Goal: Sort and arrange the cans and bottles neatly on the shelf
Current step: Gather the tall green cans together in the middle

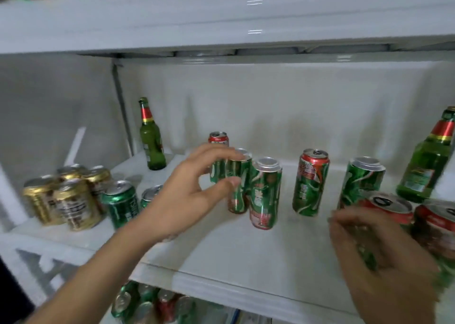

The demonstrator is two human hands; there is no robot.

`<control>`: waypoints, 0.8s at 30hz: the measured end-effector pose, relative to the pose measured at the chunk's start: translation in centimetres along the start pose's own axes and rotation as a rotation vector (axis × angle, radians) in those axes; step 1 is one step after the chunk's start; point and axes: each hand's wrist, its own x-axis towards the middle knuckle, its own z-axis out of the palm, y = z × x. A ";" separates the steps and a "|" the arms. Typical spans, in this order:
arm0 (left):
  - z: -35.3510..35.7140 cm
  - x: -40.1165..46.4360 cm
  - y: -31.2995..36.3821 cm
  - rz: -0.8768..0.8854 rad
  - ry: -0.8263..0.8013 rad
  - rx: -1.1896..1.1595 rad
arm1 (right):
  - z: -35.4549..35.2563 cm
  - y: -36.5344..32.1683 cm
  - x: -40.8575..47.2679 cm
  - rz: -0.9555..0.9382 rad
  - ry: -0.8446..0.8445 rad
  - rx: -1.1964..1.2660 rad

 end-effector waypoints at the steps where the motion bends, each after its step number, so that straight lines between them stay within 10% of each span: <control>1: -1.7 0.5 -0.6 -0.019 -0.017 0.007 | 0.8 -2.5 -0.3 -0.045 -0.003 -0.086; 12: -12.0 7.4 -8.5 0.018 -0.368 0.108 | 14.1 -6.2 8.4 -0.040 -0.460 -0.483; 24: -4.7 20.6 -17.4 -0.104 -0.586 0.486 | 20.2 -3.9 15.4 0.121 -0.966 -0.985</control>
